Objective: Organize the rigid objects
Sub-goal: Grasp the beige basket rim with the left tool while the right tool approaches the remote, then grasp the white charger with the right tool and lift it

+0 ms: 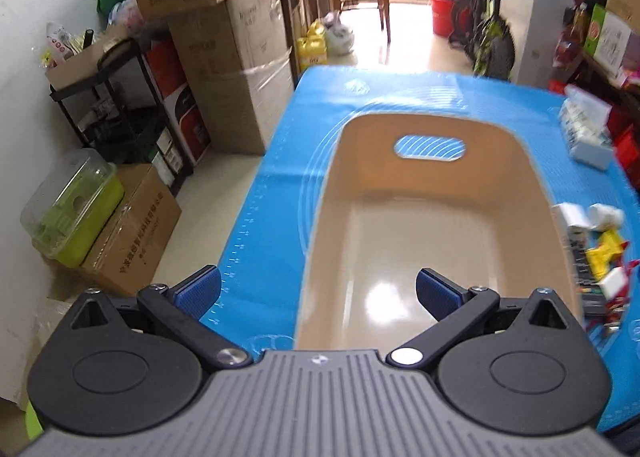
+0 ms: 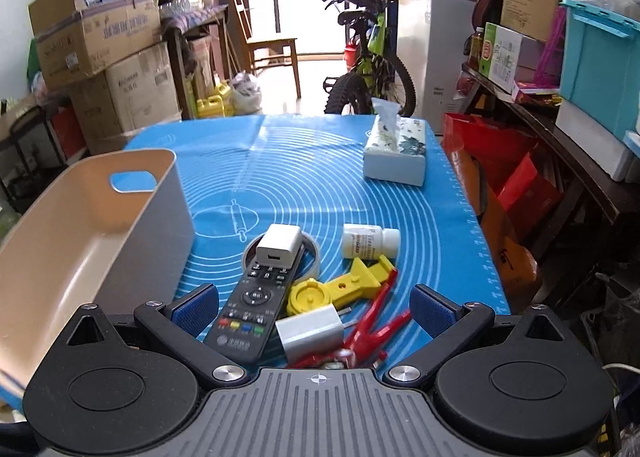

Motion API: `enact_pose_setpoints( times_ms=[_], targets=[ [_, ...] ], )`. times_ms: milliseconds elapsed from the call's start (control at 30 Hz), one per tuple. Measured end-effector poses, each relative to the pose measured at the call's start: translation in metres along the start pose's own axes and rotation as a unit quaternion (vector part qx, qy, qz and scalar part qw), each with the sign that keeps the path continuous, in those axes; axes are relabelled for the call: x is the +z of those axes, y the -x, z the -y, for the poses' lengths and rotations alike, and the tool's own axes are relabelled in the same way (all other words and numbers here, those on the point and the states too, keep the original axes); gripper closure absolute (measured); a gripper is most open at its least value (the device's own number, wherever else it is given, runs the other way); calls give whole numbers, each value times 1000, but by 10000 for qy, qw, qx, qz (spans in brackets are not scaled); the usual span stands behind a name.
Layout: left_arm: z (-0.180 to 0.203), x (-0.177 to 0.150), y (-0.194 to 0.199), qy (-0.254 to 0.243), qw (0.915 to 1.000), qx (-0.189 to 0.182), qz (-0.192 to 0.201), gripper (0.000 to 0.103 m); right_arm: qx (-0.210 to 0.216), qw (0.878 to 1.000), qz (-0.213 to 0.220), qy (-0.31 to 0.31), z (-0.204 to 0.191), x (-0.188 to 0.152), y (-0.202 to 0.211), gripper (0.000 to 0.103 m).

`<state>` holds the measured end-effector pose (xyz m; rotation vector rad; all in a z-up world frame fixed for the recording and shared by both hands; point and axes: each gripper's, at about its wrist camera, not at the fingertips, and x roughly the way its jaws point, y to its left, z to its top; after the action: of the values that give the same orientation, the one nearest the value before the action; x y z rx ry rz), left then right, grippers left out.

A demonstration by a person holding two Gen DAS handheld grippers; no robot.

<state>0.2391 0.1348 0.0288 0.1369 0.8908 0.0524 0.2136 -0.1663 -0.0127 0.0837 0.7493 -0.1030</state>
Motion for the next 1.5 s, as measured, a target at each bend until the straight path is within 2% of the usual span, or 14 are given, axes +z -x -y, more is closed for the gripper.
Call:
enact_pose_setpoints(
  times_ms=[133,200,267,367,533,600,667,900,933,967,1200,1267,1400,1500],
  targets=[
    [-10,4,-27,102,9995,170,-256,2,-52,9998,-170,68,-9,6,-28,3],
    [-14,5,-37,114,9990,79,-418,24,-2,9996,-292,-23,-12,10,-41,3],
    [-18,6,-47,166,9978,12,-639,26,-12,9992,-384,-60,-15,13,-53,3],
    [-22,7,-56,240,9970,-87,-731,29,-42,9989,-472,-50,-19,21,-68,3],
    [-23,8,-70,349,9936,-299,-1034,55,-167,9981,-596,18,-26,34,-93,3],
    [-20,8,-74,324,9924,-289,-1150,71,-203,9978,-638,8,-28,36,-100,3],
    [-19,7,-74,357,9912,-379,-1218,78,-236,9974,-676,1,-29,37,-106,3],
    [-23,9,-74,441,9900,-536,-1229,84,-312,9951,-932,-138,-29,33,-126,17],
    [-23,9,-74,452,9897,-564,-1232,87,-325,9950,-932,-176,-28,33,-128,18],
    [-23,9,-74,472,9891,-647,-1236,96,-346,9950,-918,-197,-28,33,-128,19],
    [-24,8,-75,510,9887,-713,-1220,96,-372,9955,-837,-243,-29,34,-138,25],
    [-24,8,-75,510,9887,-715,-1213,96,-339,9959,-806,-210,-31,35,-140,31],
    [-26,7,-76,528,9885,-729,-1211,96,-130,9969,-753,-161,-36,35,-138,57],
    [-25,7,-76,511,9887,-715,-1219,96,-207,9974,-693,-3,-39,33,-135,60]
  ],
)
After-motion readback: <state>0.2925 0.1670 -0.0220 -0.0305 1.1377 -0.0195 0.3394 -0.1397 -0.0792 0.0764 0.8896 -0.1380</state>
